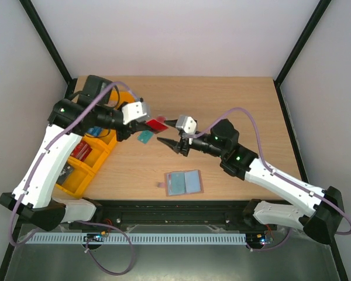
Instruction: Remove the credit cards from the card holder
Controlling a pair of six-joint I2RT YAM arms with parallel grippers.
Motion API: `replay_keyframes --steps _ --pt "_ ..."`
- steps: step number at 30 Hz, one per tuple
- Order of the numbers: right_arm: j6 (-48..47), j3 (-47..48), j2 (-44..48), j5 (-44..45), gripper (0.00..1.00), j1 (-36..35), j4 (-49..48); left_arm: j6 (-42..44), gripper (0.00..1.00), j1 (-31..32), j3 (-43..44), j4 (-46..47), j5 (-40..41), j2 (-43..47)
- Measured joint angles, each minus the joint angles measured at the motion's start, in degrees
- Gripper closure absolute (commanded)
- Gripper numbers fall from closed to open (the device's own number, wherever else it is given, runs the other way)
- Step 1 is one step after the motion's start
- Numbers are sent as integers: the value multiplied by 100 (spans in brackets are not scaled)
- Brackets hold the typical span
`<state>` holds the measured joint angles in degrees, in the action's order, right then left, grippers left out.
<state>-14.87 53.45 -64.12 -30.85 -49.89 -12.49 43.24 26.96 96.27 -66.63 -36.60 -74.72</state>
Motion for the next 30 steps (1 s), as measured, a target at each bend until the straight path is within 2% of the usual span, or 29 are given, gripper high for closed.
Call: replay_keyframes --steps 2,3,5,9,12,16,19,21,27,30 --pt "361 -409 216 118 6 0 -487 -205 98 -271 50 114 -334 42" --pt "557 -601 295 127 1 2 -748 -339 98 -404 107 181 -535 70" --pt "1088 -962 358 98 2 4 -1412 -581 98 -599 221 328 -914 125" --pt "2459 -1285 7 -24 21 7 -2929 -1008 98 -748 323 562 -1926 269" --pt "3300 -1292 -345 -149 42 7 -3875 -1204 98 -785 323 623 -2387 315" --pt "3941 -1276 -566 -199 59 7 -4551 -1320 98 -815 317 645 -2656 317" --pt "4157 -1246 -632 -271 84 7 -4813 -1357 98 -815 295 671 -2750 319" --pt "4214 -1224 -649 -315 96 2 -4885 -1375 98 -820 264 713 -2774 319" --pt "4201 -1220 -623 -382 98 -13 -4878 -1327 96 -876 107 800 -2798 334" --pt "4006 -1248 -522 -385 98 -24 -4605 -1182 71 -920 -85 798 -2789 420"
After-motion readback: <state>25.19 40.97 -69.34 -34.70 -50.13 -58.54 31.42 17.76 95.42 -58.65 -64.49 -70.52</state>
